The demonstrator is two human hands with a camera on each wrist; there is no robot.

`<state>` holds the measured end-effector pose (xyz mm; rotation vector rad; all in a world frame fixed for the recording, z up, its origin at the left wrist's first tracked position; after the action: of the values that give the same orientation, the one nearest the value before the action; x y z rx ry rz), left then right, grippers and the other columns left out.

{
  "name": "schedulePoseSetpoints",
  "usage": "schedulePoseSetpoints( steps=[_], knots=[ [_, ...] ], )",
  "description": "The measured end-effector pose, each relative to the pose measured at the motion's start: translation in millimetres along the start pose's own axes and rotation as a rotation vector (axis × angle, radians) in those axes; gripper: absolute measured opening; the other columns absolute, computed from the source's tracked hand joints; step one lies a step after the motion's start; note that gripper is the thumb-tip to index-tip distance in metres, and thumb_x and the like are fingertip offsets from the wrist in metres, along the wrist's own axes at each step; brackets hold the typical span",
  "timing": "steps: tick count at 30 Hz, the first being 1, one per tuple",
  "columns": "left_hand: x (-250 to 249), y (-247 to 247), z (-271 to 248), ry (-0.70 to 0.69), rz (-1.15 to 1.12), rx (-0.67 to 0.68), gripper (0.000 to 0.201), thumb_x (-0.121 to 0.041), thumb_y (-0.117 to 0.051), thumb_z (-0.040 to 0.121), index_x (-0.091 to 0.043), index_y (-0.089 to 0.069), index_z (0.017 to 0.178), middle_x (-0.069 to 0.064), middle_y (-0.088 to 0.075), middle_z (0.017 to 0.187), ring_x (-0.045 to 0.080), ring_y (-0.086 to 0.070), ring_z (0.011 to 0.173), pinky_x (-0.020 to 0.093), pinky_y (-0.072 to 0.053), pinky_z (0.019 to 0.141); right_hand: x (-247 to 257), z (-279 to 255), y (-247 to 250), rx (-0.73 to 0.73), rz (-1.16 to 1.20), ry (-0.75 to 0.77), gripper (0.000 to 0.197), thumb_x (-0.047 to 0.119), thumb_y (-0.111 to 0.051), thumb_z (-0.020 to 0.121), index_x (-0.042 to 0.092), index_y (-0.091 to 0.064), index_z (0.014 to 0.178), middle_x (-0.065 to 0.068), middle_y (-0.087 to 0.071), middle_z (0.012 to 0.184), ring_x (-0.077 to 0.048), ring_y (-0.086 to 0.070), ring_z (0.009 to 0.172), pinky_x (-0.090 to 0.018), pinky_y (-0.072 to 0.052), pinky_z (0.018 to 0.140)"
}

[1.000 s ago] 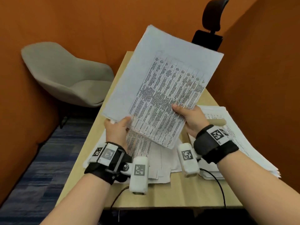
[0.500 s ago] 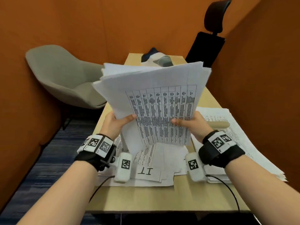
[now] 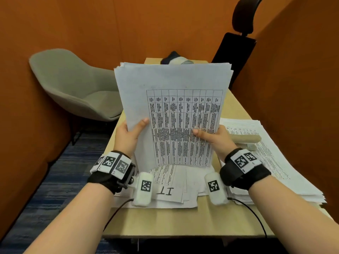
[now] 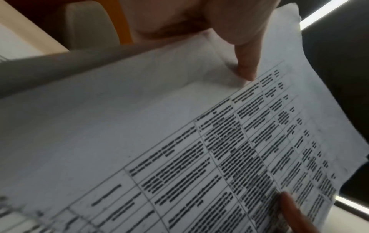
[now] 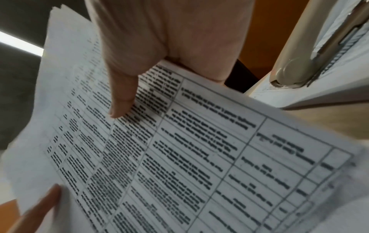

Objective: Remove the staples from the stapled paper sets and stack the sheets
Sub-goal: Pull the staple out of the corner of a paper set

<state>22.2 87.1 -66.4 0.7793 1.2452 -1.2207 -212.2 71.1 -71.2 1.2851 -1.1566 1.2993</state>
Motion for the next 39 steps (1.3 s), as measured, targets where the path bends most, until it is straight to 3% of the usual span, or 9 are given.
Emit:
schedulePoseSetpoints(
  steps=[2,9,14,18,21,26,34,37,39],
  knots=[
    [1.0,-1.0,-2.2,0.0,-0.003,-0.003,0.012,-0.012,-0.061,0.087,-0.021,-0.062,0.096,-0.014,-0.07,0.082,-0.005,-0.066,0.074,0.011,-0.051,0.064,1.7,-0.3,-3.1,-0.002,0.04,0.003,0.092,0.04,-0.086,0.047,0.003,-0.048,0.123,-0.009,-0.066,0.115,-0.024,-0.065,0.103,-0.05,-0.049,0.093],
    [-20.7,4.7,10.5,-0.063,-0.099,-0.103,0.033,-0.022,-0.063,0.086,-0.012,-0.057,0.117,-0.001,-0.066,0.108,0.012,-0.064,0.101,0.027,-0.051,0.088,22.3,2.9,-9.8,0.003,0.095,0.128,0.02,0.009,-0.065,0.079,0.016,-0.06,0.096,-0.002,-0.07,0.098,-0.018,-0.069,0.093,-0.034,-0.057,0.08],
    [2.9,7.6,1.3,0.052,-0.094,-0.143,0.028,-0.024,-0.056,0.09,-0.007,-0.054,0.113,-0.005,-0.064,0.092,-0.005,-0.065,0.07,0.015,-0.053,0.066,2.9,-3.1,-11.2,-0.043,0.116,0.063,0.035,0.02,-0.076,0.069,0.024,-0.053,0.096,0.008,-0.066,0.098,-0.009,-0.063,0.095,-0.031,-0.044,0.096],
    [6.1,0.2,-6.3,0.068,-0.051,-0.085,0.023,-0.022,-0.061,0.087,-0.018,-0.061,0.109,-0.007,-0.067,0.099,0.003,-0.065,0.088,0.023,-0.053,0.082,1.5,-3.4,-13.7,-0.072,0.137,0.046,0.068,0.035,-0.084,0.055,0.011,-0.055,0.111,0.001,-0.067,0.109,-0.016,-0.061,0.106,-0.041,-0.043,0.101],
    [2.8,-3.6,-3.4,0.055,-0.05,-0.075,0.022,-0.024,-0.062,0.087,-0.023,-0.06,0.108,-0.009,-0.067,0.101,0.002,-0.064,0.093,0.02,-0.051,0.082,8.0,1.1,-10.3,-0.072,0.129,0.07,0.026,0.016,-0.071,0.07,0.018,-0.061,0.093,0.008,-0.072,0.088,-0.01,-0.067,0.091,-0.038,-0.049,0.094],
    [17.9,4.4,-0.2,0.097,-0.035,-0.183,0.026,-0.032,-0.066,0.083,-0.023,-0.056,0.106,-0.006,-0.066,0.103,0.012,-0.063,0.099,0.032,-0.049,0.089,-3.1,2.8,-8.1,-0.066,0.119,0.05,0.025,0.011,-0.068,0.075,0.014,-0.062,0.098,0.001,-0.07,0.097,-0.016,-0.067,0.094,-0.038,-0.052,0.089],
    [26.8,0.1,0.8,0.076,0.17,-0.097,0.027,-0.009,-0.055,0.091,-0.005,-0.057,0.118,0.008,-0.063,0.109,0.026,-0.061,0.104,0.038,-0.046,0.095,-3.8,0.8,-6.1,-0.144,0.056,0.008,0.018,0.002,-0.066,0.08,0.013,-0.059,0.092,-0.004,-0.068,0.098,-0.019,-0.066,0.093,-0.043,-0.05,0.093],
    [15.9,-3.5,4.5,-0.003,0.267,-0.079,0.028,-0.009,-0.056,0.091,-0.016,-0.056,0.118,0.004,-0.063,0.11,0.025,-0.06,0.108,0.038,-0.044,0.098,19.1,2.1,2.6,-0.293,-0.088,0.114,0.037,0.002,-0.066,0.082,0.012,-0.052,0.114,-0.001,-0.065,0.11,-0.018,-0.064,0.1,-0.035,-0.054,0.086],
    [6.2,-6.1,5.6,-0.028,0.31,-0.082,0.029,-0.01,-0.056,0.09,-0.018,-0.056,0.118,0.006,-0.065,0.111,0.024,-0.06,0.106,0.039,-0.045,0.098,45.6,-0.5,9.5,-0.47,-0.24,0.29,0.067,0.003,-0.067,0.08,0.018,-0.034,0.137,0.001,-0.054,0.126,-0.016,-0.054,0.116,-0.034,-0.044,0.102]
  ],
)
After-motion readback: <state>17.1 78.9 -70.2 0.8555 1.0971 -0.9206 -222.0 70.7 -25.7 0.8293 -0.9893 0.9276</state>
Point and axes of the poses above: each hand's wrist, its own z-axis towards the middle knuckle, its own y-axis out of the back of the hand, x = y × z, the point moved 6 cm from there along z, towards the middle knuckle
